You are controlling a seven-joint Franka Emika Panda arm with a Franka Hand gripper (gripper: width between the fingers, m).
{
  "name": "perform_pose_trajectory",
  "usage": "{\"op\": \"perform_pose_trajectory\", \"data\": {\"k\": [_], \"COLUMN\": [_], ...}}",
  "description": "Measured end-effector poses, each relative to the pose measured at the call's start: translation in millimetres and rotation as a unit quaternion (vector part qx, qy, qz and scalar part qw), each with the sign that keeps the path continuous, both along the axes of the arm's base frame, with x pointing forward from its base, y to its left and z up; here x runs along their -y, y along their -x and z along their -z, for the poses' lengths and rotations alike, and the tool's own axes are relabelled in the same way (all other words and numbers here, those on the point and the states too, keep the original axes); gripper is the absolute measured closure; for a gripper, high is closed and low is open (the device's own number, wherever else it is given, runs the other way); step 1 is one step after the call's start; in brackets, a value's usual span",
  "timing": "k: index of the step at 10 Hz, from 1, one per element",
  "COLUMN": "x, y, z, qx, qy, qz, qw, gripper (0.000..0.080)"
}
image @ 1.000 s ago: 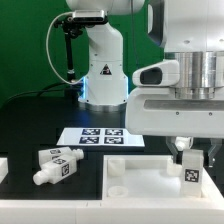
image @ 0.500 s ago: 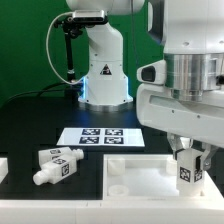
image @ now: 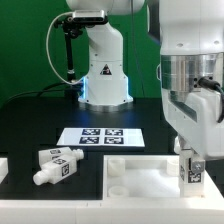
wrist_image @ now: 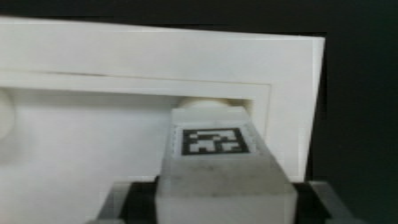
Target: Assemble one leg
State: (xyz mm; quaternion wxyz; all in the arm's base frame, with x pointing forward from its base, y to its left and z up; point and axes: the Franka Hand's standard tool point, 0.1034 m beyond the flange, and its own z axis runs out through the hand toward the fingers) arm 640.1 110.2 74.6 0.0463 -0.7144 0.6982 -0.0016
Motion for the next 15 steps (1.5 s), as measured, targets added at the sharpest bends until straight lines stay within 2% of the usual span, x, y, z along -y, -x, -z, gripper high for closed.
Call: {"op": "perform_pose_trajectory", "data": {"k": [1,2,3,4,5,7,8,9,10,11,12,13,14,15], "x": [0.4,1.0,3.5,1.3,-9.1,-8.3,-8.8,-12.5,-6.1,0.0,-1.6,-1.6,-1.4,-1.6], "y": [0.2,0.5,-0.1,1.7,4.8,4.7,4.9,4.7,-1.7,-3.5,-2.9,-2.9,-2.8,-2.7], "z": [0.2,0.8,2.0,3.4,1.3,1.9,1.9,1.8,0.0,0.3,0.7,0.7,1.0,1.2], "qx": [0.004,0.009,0.021,0.024,0.023,0.026,0.027,0.029,0.046,0.051,0.051,0.051,0.05,0.049], "qy": [0.007,0.012,0.016,0.016,0.02,0.027,0.035,0.051,0.067,0.073,0.072,0.072,0.07,0.068], "qz": [-0.066,-0.147,-0.248,-0.323,-0.33,-0.398,-0.446,-0.532,-0.62,-0.635,-0.634,-0.634,-0.617,-0.586], "qw": [0.998,0.989,0.968,0.946,0.943,0.917,0.894,0.845,0.78,0.767,0.768,0.769,0.782,0.806], "gripper": [0.0509,0.0305,0.0186,0.0186,0.0158,0.0151,0.0151,0.015,0.015,0.015,0.015,0.0256,0.0256,0.0463]}}
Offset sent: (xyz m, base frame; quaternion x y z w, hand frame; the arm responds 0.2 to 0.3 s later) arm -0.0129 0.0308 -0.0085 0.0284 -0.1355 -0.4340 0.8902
